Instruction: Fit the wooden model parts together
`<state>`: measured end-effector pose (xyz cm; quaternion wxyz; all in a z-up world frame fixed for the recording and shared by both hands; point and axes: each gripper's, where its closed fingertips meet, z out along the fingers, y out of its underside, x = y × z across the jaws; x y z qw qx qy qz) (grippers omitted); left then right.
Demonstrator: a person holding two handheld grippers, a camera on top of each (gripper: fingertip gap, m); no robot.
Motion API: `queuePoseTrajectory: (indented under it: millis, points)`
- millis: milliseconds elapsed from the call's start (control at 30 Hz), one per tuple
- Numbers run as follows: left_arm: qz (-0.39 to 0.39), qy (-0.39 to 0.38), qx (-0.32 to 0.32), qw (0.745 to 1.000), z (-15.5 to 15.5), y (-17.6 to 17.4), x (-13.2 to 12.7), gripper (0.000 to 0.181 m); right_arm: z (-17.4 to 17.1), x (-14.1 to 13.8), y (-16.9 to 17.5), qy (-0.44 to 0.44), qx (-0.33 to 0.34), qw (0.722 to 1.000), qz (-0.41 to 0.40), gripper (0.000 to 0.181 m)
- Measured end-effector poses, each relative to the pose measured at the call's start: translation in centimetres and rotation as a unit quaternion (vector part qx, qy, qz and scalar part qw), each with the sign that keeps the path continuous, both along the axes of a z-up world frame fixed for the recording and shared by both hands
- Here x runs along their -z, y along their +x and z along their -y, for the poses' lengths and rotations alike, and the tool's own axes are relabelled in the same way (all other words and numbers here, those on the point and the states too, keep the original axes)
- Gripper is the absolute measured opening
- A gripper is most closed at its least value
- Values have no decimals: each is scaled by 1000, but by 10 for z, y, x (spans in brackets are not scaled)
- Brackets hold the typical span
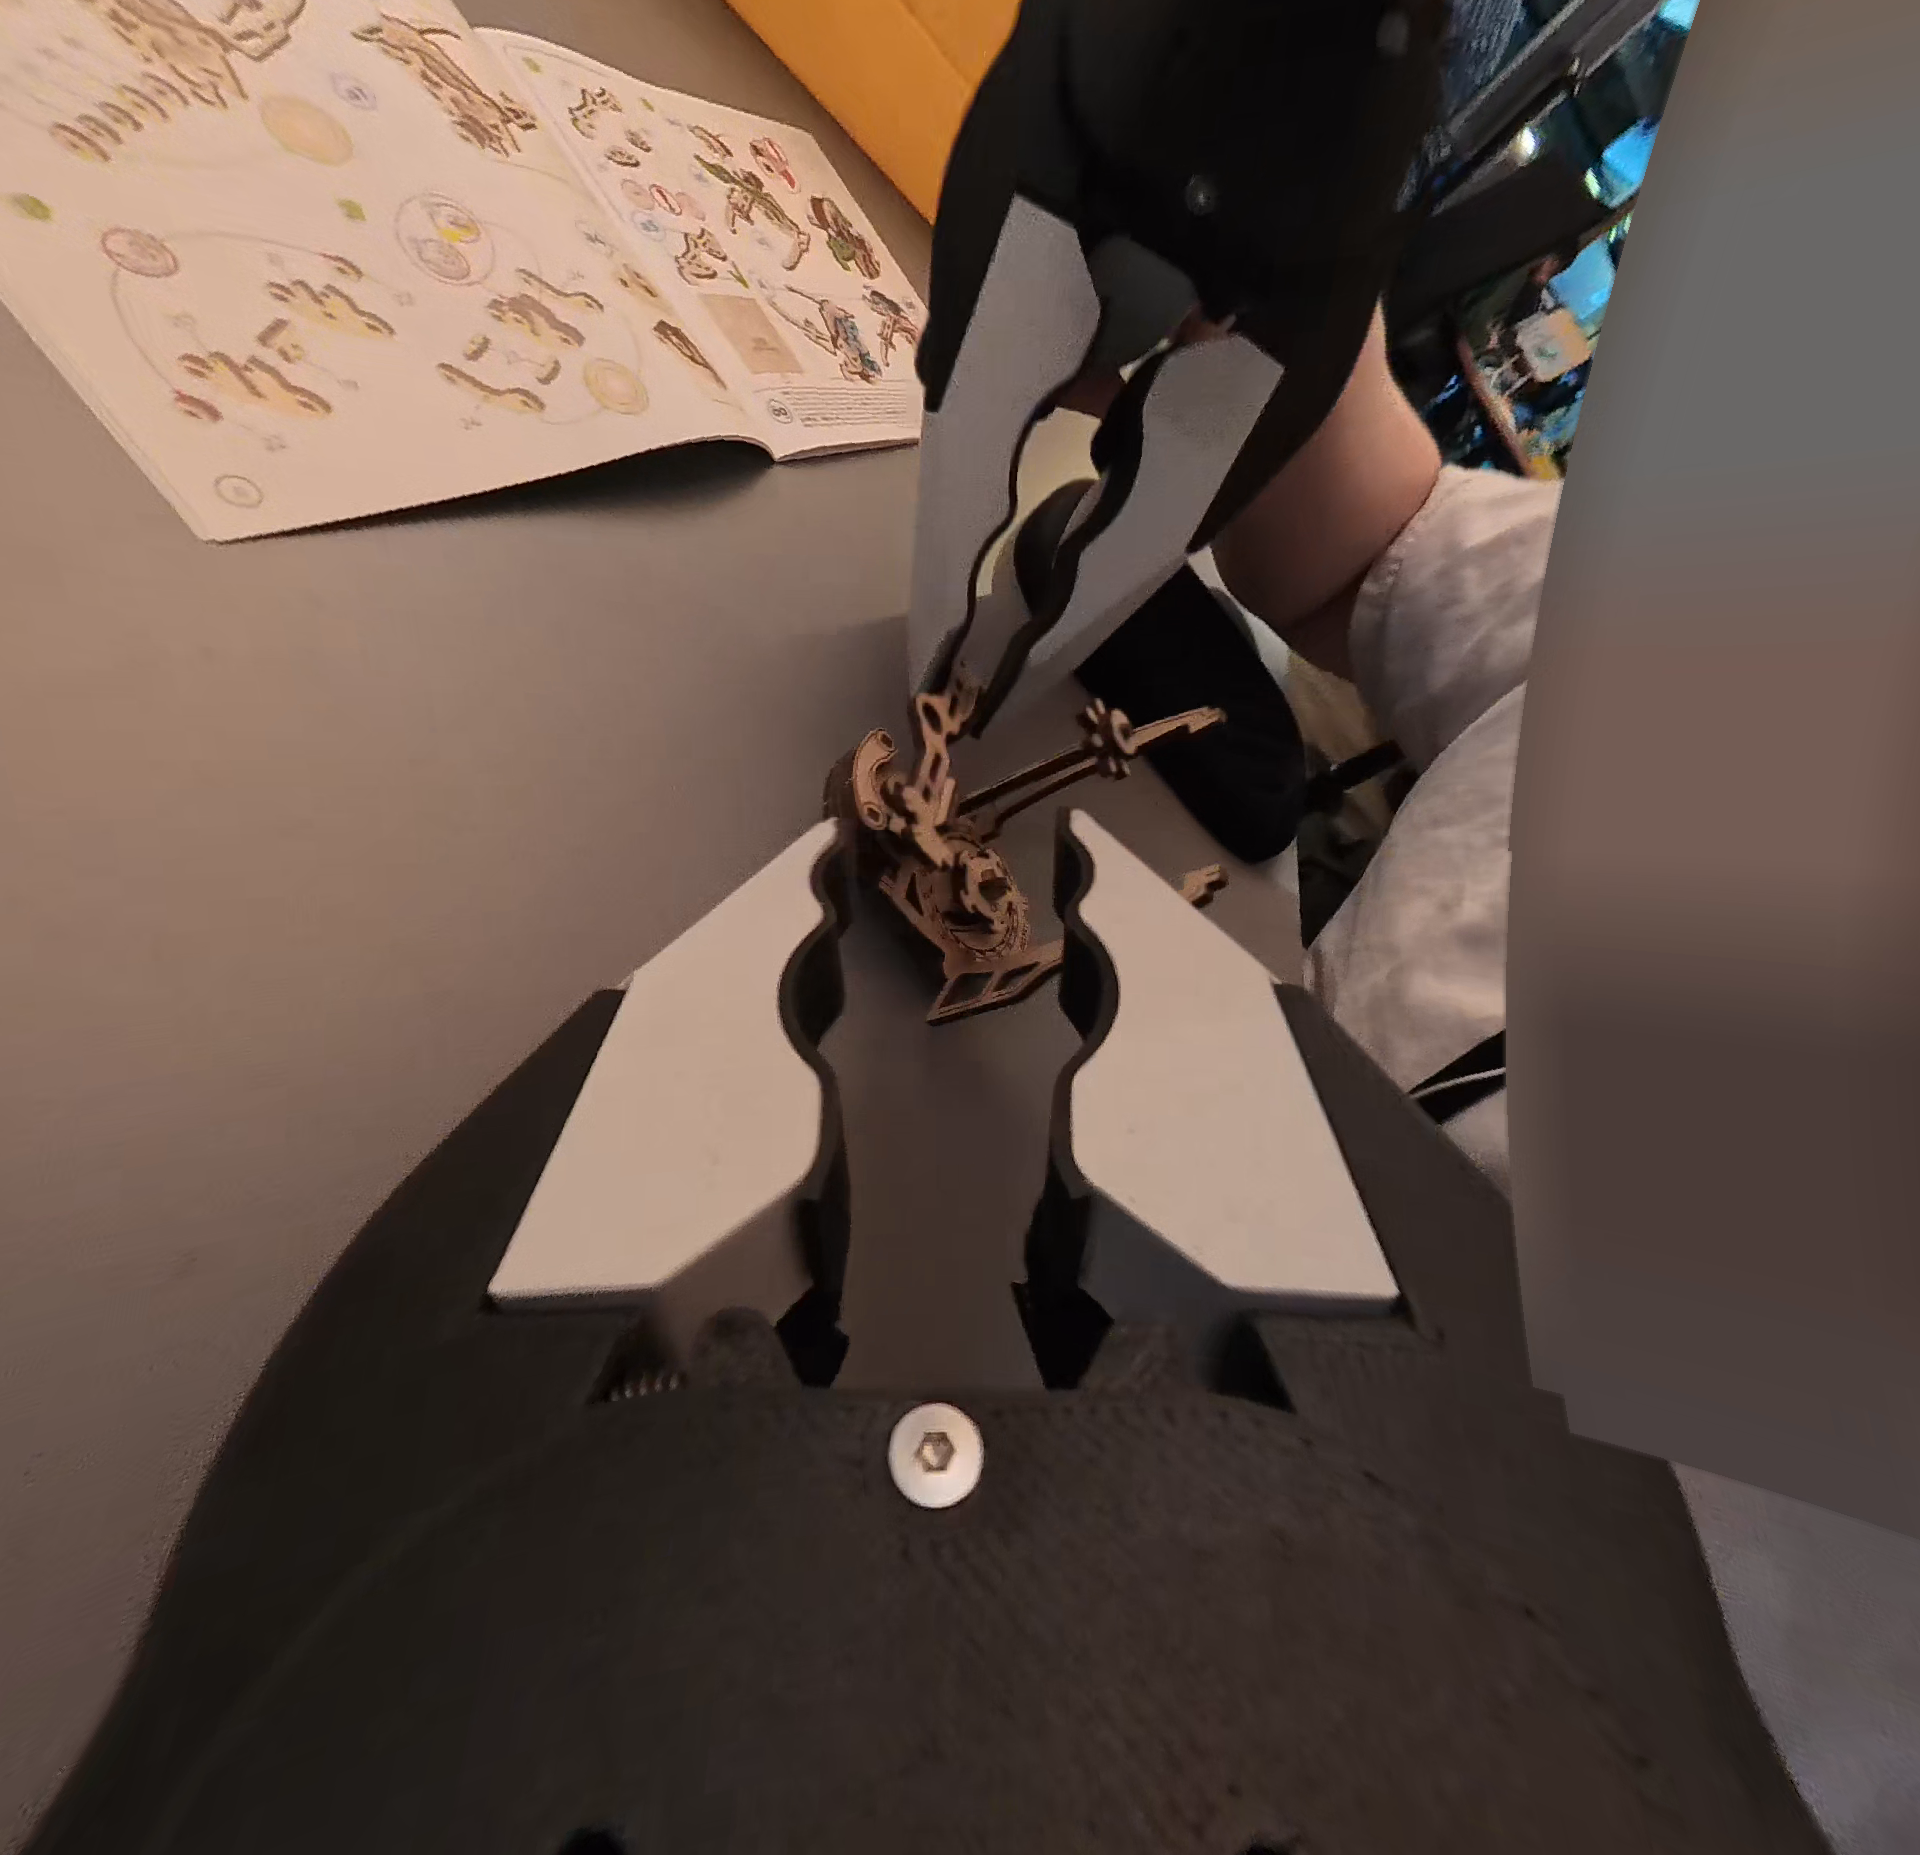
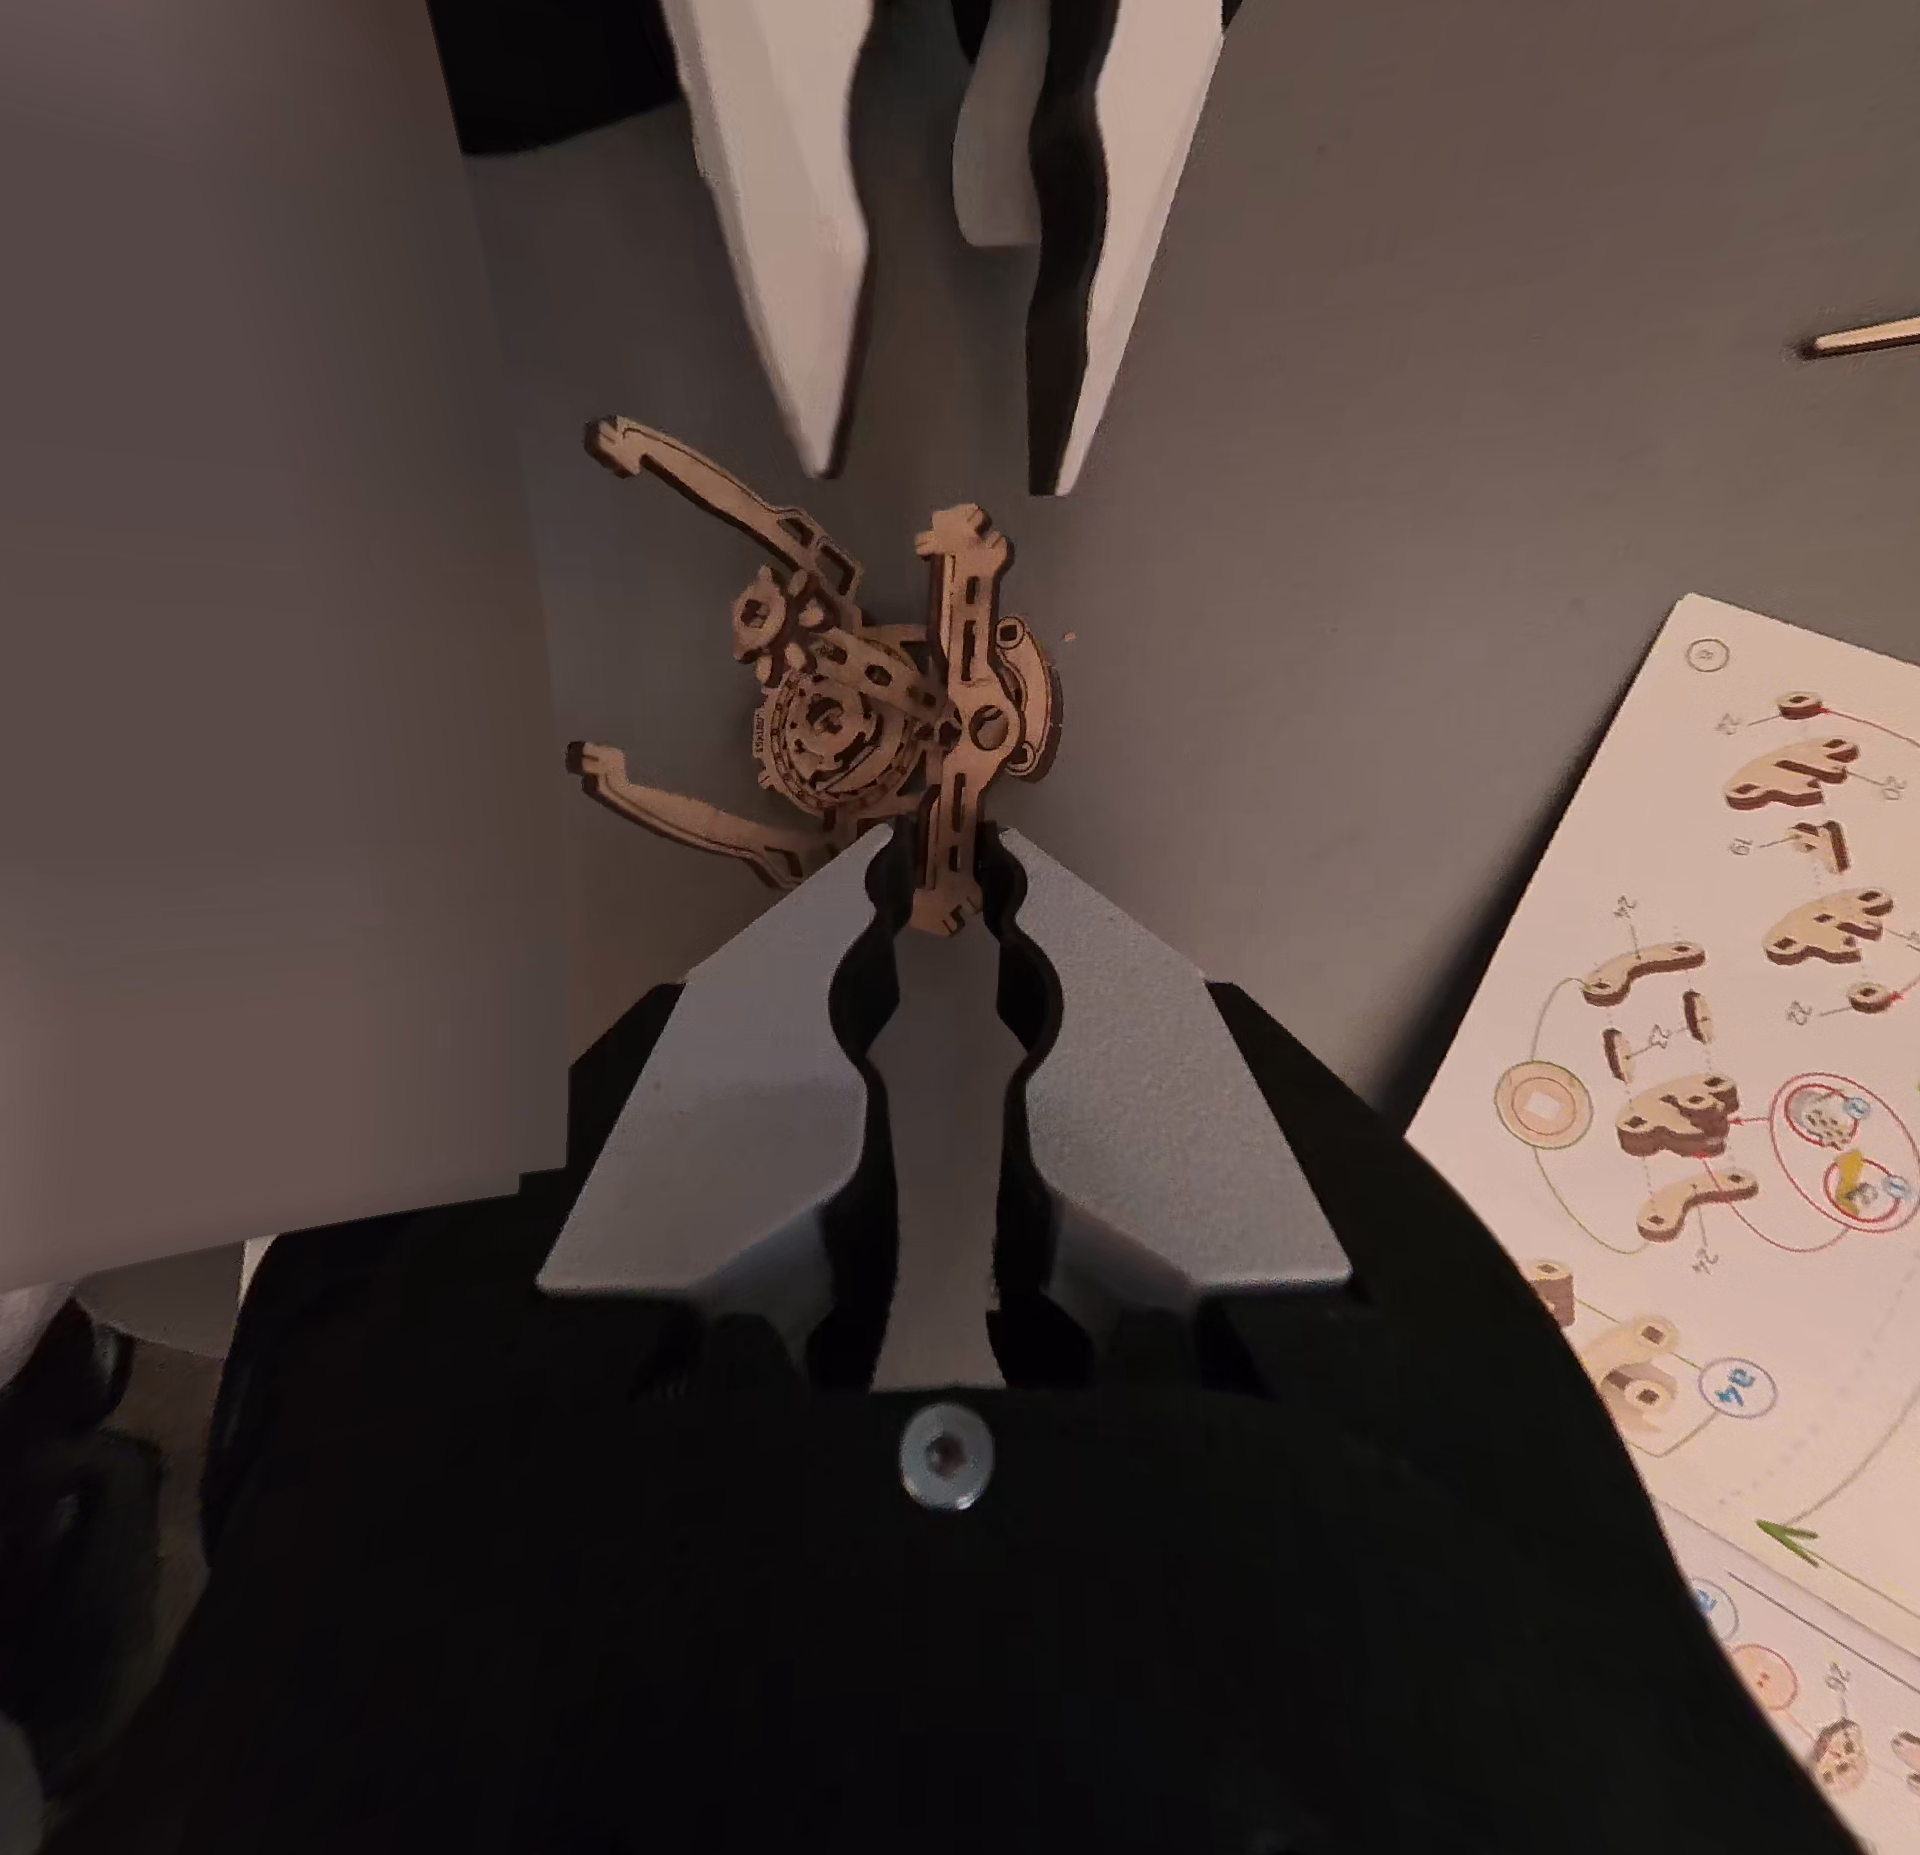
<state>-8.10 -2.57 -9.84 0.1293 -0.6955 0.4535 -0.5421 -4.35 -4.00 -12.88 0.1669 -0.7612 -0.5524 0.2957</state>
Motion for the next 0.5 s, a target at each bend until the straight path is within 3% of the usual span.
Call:
queuePoseTrajectory:
  millis: [100,300,400,500]
  points:
    - [-15,-37,-5,999,-2,-3,10,22,1,2,-3,-3,-3,1000,1,11]
    - [-28,-125,2,992,5,-2,19,21,4,3,-5,-6,-18,1000,23,11]
    - [-34,-81,-1,996,2,-1,23,28,4,5,-5,-10,-25,999,38,12]
    - [-45,-22,22,999,6,-2,26,25,5,7,-6,-21,-32,998,46,12]
